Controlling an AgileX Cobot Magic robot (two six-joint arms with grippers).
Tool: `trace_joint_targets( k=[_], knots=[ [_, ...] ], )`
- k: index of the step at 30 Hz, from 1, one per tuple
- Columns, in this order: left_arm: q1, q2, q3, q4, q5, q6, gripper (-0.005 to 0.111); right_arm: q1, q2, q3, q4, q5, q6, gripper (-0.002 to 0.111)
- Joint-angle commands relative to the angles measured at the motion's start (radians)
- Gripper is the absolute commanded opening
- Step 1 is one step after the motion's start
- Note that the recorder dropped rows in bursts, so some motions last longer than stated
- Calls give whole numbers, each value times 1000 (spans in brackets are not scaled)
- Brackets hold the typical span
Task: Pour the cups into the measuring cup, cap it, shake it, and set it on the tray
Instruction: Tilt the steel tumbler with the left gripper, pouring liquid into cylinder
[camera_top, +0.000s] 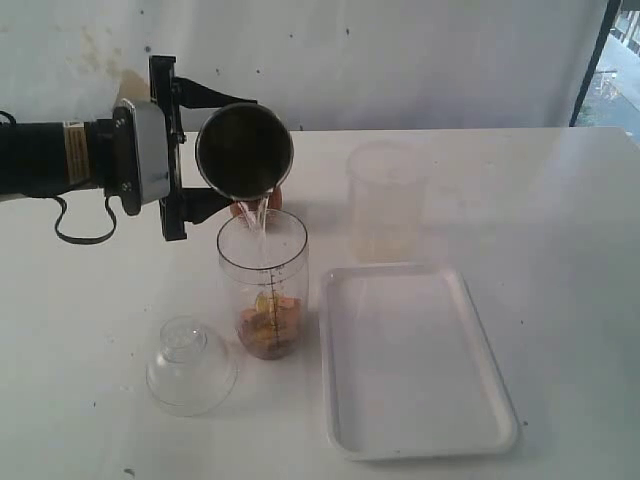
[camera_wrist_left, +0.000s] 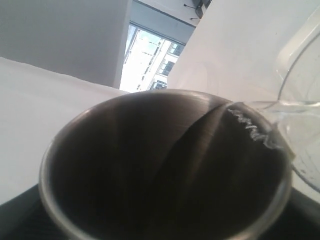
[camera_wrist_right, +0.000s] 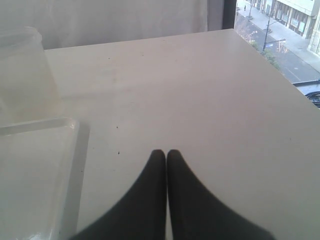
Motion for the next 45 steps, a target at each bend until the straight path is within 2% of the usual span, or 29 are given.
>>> trace_joint_targets(
  k=[1,11,28,31,37,40,42,44,45],
  knots=[
    [-3,-20,-3,-57,-46,37,0,0,0,-1,0,-3,0,0],
    [-3,-20,-3,-58,-46,112,0,0,0,-1,0,-3,0,0],
    [-3,-20,-3,-58,12,110,0,0,0,-1,0,-3,0,0],
    [-3,-20,-3,-58,12,58,0,0,0,-1,0,-3,0,0],
    [-3,-20,-3,-58,12,-179,0,0,0,-1,0,-3,0,0],
    [-3,-20,-3,-58,12,-224,0,0,0,-1,0,-3,0,0],
    [-3,-20,-3,-58,12,-214,0,0,0,-1,0,-3,0,0],
    [-3,-20,-3,-58,20,-93,0,0,0,-1,0,-1,25,0],
    [-3,-20,-3,-58,32,32,0,0,0,-1,0,-1,20,0]
  ],
)
